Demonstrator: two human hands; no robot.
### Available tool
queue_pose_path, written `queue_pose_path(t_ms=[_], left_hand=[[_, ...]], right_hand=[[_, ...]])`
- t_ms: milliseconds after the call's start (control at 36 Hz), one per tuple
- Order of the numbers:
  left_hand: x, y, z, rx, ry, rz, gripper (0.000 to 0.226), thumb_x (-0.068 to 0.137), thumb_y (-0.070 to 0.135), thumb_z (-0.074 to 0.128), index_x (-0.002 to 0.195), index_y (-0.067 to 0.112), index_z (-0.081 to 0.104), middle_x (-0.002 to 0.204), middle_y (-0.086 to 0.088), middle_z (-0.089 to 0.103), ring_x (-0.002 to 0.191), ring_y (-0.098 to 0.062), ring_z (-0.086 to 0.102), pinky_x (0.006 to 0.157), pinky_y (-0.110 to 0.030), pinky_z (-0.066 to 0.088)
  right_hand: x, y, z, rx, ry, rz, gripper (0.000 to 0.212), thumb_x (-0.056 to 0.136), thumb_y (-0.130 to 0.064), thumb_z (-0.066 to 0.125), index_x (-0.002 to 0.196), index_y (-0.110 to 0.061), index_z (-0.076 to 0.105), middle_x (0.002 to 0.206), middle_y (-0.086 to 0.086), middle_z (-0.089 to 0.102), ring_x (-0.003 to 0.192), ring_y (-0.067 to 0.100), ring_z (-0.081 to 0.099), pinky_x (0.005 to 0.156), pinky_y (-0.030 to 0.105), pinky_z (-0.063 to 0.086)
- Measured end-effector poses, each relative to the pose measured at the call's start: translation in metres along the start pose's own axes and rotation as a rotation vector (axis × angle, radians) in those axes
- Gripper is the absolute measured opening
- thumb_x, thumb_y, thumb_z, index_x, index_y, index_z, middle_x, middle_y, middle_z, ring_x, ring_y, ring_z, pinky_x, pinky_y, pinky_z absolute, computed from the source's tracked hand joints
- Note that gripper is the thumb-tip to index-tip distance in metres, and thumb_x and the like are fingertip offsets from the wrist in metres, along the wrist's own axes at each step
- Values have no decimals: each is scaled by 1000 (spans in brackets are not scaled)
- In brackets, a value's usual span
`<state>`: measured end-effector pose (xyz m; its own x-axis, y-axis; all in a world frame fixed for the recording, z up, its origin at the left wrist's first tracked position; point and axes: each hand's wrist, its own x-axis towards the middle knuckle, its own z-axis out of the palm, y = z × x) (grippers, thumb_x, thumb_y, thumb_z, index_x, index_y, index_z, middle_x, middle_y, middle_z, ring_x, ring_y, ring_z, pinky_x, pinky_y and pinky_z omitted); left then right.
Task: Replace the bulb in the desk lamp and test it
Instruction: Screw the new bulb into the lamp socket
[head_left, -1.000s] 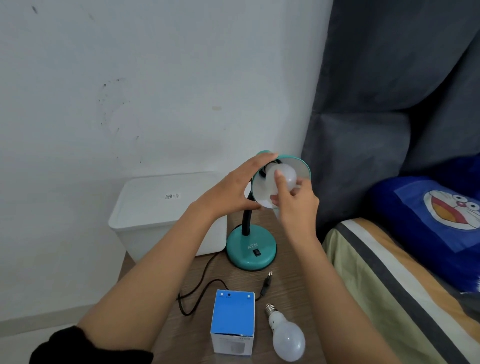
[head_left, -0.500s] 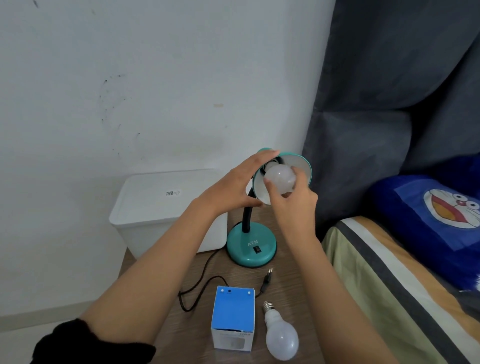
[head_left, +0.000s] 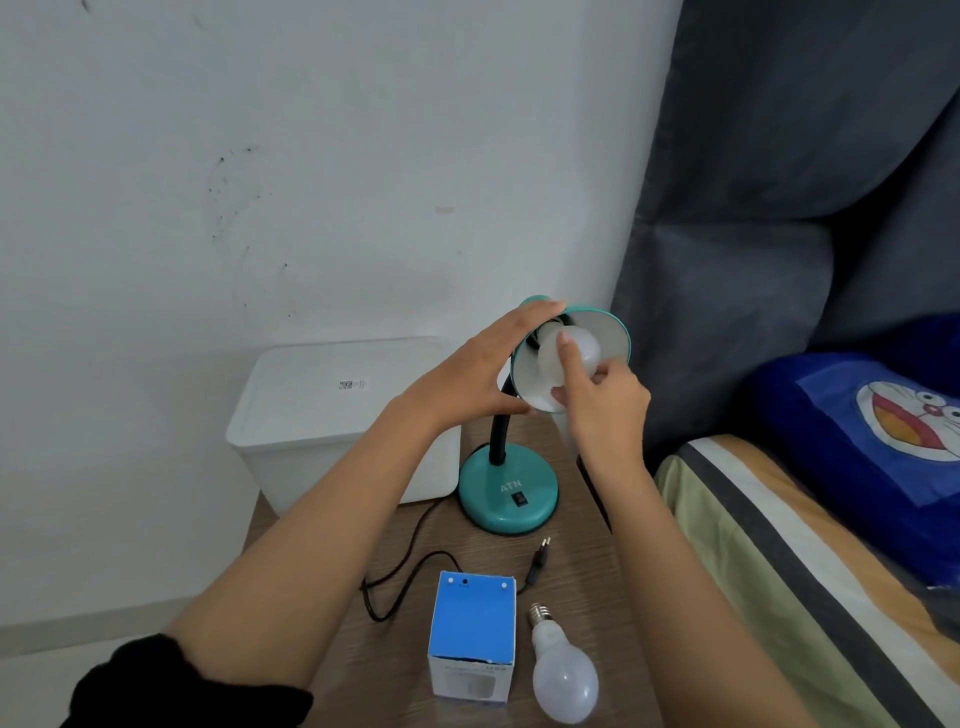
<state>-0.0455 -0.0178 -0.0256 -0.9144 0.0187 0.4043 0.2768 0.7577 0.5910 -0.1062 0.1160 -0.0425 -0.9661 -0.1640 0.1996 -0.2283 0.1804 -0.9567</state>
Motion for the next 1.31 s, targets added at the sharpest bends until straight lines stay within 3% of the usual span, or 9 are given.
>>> queue_pose_path(t_ms=[139,222,333,472,639,833,1000,1139,1306], left_hand=[[2,0,1,0,-7,2,94,70,9,79,145,28,25,143,19,30,134,4,30,112,-20,31],[2,0,0,2,-10,-4,94,70,9,80,145,29,25,143,20,30,134,4,30,112,-21,31],[1,1,-1,-2,-5,-11,91,72,12,78,145,27,25,142,21,28,131,8,29,111,-14,28],[2,-1,0,11,-1,3,94,70,9,79,144,30,25,148,12,31,136,1,30,113,-26,32],[1,1,-1,-12,-5,-13,94,71,11,79,145,30,24,145,18,30,135,3,30,113,-22,30],[1,1,-1,-9,-4,-2,94,71,10,79,145,30,25,142,18,31,133,3,32,111,-20,32],[1,2,-1,-27,-5,-9,92,72,12,78,145,29,25,144,17,31,133,4,31,112,-17,30],[2,0,0,-8,0,7,94,71,8,79,145,29,24,145,16,30,136,0,31,113,-27,33],[2,1,1,-12,5,3,92,72,8,78,145,27,25,149,9,31,135,0,31,113,-25,31]], right_hand=[[-6,-4,2,-135,-60,-194,65,77,-44,67,129,-15,42,127,12,51,115,25,52,95,37,45],[-6,-2,3,-133,-33,-199,54,76,-43,69,118,-16,49,117,12,57,104,26,59,87,36,51],[0,-1,2,-6,-66,9,57,81,-61,52,99,-7,57,91,13,69,67,9,67,53,4,45],[-4,-5,5,-112,-113,-111,69,69,-46,71,124,-16,42,122,6,52,106,26,59,91,39,49],[-2,-4,4,17,-105,31,55,79,-57,58,104,-8,54,92,8,68,80,22,71,76,35,56],[-3,-3,3,-133,-91,-187,61,77,-34,70,125,-11,42,124,11,52,109,26,56,91,41,49],[-1,-4,5,-49,-106,11,72,71,-66,58,113,-8,50,107,13,63,94,30,66,82,41,54],[-6,-2,3,-147,-77,-239,68,76,-26,72,133,-13,37,132,11,43,118,23,47,84,19,35],[-4,-2,3,-145,-68,-220,64,74,-41,73,122,-9,45,110,13,61,96,27,62,80,37,54]])
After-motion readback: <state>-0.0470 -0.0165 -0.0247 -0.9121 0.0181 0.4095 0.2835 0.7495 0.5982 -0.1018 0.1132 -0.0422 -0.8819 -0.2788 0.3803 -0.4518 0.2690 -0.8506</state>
